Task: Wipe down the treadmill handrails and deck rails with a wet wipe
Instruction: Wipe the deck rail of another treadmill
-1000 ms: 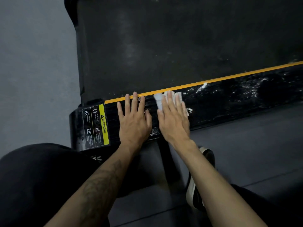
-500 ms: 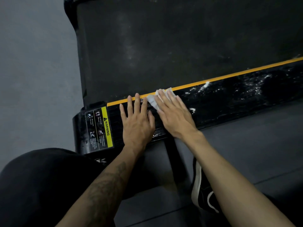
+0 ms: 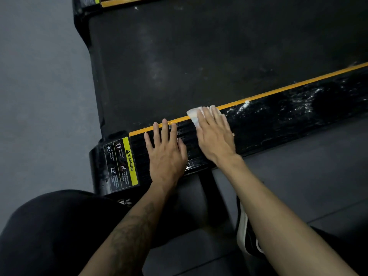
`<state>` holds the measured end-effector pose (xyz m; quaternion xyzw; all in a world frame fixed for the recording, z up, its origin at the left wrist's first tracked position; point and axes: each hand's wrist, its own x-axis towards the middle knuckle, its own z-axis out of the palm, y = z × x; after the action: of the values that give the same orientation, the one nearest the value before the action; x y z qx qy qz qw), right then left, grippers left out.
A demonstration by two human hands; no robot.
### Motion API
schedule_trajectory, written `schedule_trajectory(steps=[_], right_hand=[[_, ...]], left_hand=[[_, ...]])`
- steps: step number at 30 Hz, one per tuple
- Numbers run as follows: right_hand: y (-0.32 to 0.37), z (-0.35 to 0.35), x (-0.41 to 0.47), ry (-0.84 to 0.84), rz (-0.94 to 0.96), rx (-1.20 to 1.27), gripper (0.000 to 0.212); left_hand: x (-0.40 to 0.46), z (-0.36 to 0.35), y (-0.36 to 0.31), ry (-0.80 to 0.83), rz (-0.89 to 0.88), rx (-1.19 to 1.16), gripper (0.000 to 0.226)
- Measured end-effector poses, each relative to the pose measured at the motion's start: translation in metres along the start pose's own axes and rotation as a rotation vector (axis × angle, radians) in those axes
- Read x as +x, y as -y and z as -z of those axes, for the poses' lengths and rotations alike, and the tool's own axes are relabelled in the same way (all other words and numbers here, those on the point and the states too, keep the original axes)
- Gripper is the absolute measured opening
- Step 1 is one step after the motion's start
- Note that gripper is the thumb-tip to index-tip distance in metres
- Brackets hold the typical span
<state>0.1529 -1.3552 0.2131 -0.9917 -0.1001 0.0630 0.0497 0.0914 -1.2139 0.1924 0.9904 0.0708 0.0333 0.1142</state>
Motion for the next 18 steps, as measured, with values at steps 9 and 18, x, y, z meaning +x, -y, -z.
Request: schedule_trajectory(steps=[9,18], right_hand=[[-0.005,0.003,0.009,0.028,0.103,-0.011,0.054],[-0.005,0.001,-0.004,0.023,0.236,-0.063,0.057]], left_hand=[[0.000,0.000,0.000,0.013,-0.004,0.013,0.063],[0.001,-0.003,0.001,-0.008,-0.019,0.012,0.061]])
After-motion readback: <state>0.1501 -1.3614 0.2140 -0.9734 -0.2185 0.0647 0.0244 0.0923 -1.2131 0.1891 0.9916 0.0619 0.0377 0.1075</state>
